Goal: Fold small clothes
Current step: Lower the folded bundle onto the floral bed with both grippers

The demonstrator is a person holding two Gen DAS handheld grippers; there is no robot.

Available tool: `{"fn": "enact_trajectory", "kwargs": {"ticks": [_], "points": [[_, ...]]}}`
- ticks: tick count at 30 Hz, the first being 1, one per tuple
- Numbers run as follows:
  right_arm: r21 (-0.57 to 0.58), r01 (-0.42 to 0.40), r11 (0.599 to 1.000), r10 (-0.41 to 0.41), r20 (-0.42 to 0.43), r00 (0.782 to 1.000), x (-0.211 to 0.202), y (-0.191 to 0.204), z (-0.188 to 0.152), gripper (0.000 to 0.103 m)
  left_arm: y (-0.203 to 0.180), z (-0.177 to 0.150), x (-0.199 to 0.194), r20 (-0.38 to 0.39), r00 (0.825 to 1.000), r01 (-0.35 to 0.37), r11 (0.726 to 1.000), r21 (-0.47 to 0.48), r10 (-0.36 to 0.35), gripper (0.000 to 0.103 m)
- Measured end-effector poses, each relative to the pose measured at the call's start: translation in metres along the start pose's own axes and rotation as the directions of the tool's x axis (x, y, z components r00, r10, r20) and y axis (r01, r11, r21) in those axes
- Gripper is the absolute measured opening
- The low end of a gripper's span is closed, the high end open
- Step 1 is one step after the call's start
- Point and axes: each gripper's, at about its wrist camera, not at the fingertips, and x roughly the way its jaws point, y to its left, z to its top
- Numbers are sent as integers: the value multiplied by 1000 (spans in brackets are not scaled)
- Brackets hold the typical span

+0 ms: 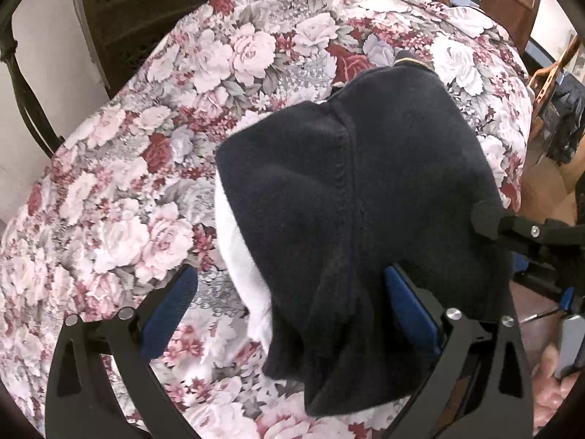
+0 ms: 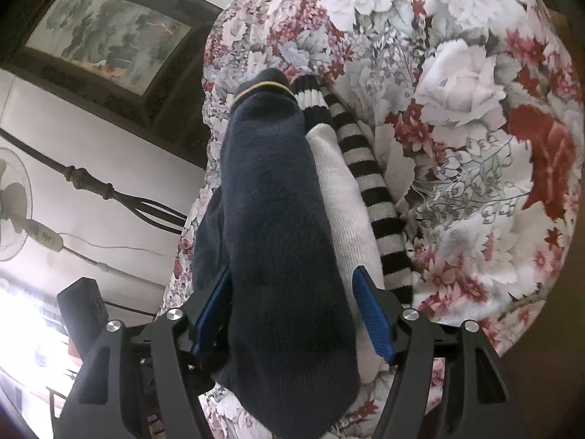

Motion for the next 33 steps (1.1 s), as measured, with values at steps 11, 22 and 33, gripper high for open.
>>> {"fn": "enact_trajectory", "kwargs": {"ticks": [11,22,33], "points": [[-145,105,984,-91,98,991,-57,35,-25,74,-1,-6,-51,108,994,-8,1000,6,7,99],[-140,130,982,-118,93,989,-89,45,-58,76,-14,-34,-100,149,987,-82,991,110,65,99],[-190,255,948,-223,173,959,-49,56,11,35,-24,-36,-63,-52,997,-56,992,112,62,99]]}}
